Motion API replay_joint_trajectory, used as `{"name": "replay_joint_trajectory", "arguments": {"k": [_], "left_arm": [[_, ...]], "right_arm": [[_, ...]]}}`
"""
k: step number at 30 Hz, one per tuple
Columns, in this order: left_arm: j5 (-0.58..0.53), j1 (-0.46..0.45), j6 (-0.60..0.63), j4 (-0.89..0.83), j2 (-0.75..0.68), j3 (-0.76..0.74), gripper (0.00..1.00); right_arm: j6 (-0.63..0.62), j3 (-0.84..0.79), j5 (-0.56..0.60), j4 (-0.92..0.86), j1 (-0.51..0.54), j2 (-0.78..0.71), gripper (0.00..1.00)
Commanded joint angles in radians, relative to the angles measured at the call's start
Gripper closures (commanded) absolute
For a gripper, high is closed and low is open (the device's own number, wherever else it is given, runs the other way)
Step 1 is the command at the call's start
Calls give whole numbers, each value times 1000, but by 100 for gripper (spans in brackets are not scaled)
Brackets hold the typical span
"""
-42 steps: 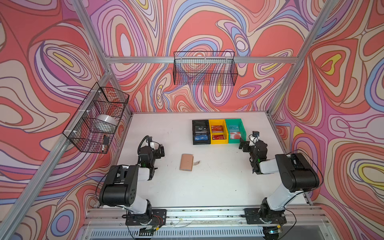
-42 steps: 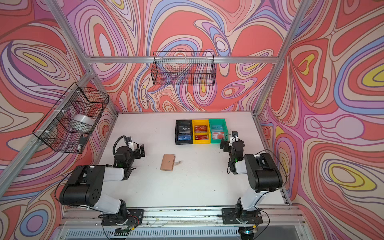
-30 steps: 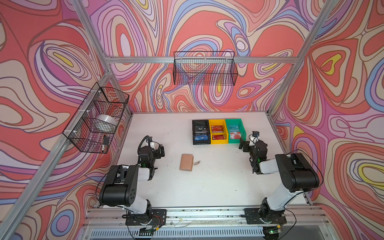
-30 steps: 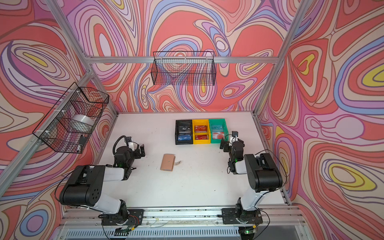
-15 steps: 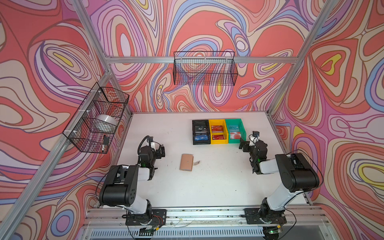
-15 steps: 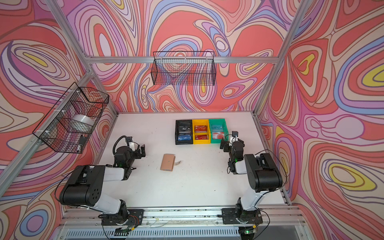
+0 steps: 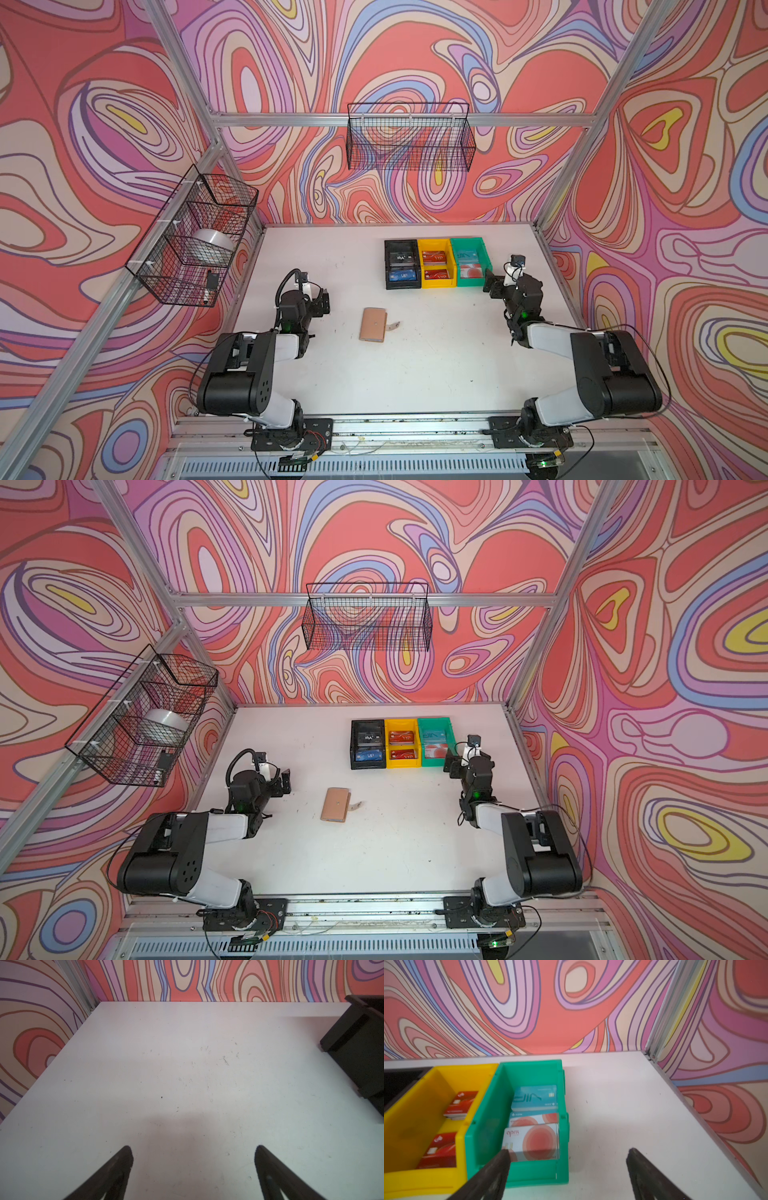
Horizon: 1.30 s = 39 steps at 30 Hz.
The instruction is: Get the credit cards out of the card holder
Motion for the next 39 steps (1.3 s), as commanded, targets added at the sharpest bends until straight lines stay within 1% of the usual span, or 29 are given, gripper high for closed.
{"name": "replay_joint_trajectory", "arguments": {"k": [1, 2, 4, 7, 8, 10, 11, 12, 14, 15, 18, 21, 23, 27, 28, 29, 35, 39], "left_arm": [[28, 0, 26, -167, -86, 74, 6], [35, -3, 31, -229, -112, 97, 6], [46, -16, -2, -349, -160, 162, 6], [168, -19, -134, -457, -205, 218, 5], [206, -22, -203, -486, -210, 237, 4], [281, -28, -306, -542, -213, 264, 3], [291, -42, -354, -570, -218, 272, 3], [288, -62, -391, -583, -223, 271, 4], [279, -118, -434, -587, -230, 258, 6], [263, -150, -452, -591, -230, 251, 7], [279, -221, -505, -603, -200, 243, 12], [308, -258, -568, -596, -150, 219, 15], [332, -268, -604, -561, -121, 188, 19], [373, -274, -667, -481, -91, 125, 29], [381, -276, -677, -466, -90, 108, 34], [388, -276, -682, -461, -90, 83, 36], [393, -287, -688, -514, -81, 78, 39], [416, -290, -700, -508, -51, 74, 43]], "right_arm": [[8, 124, -54, -317, 26, -98, 11], [21, 174, -74, -408, 37, -111, 12], [33, 271, -161, -580, 61, -122, 12], [63, 385, -295, -755, 118, -107, 14], [83, 421, -352, -799, 139, -92, 14], [143, 480, -465, -867, 171, -49, 18], [173, 508, -543, -897, 184, -20, 19], [198, 533, -631, -910, 197, 16, 22], [245, 559, -737, -896, 243, 82, 26], [271, 557, -766, -862, 275, 111, 26], [334, 553, -804, -768, 371, 190, 26], [354, 572, -797, -741, 448, 276, 27], [369, 578, -796, -721, 475, 320, 29], [429, 563, -824, -639, 488, 400, 34], [437, 560, -833, -624, 490, 415, 36], [443, 559, -840, -613, 493, 432, 38], [457, 595, -854, -594, 518, 522, 44], [469, 623, -852, -580, 533, 575, 47]]}}
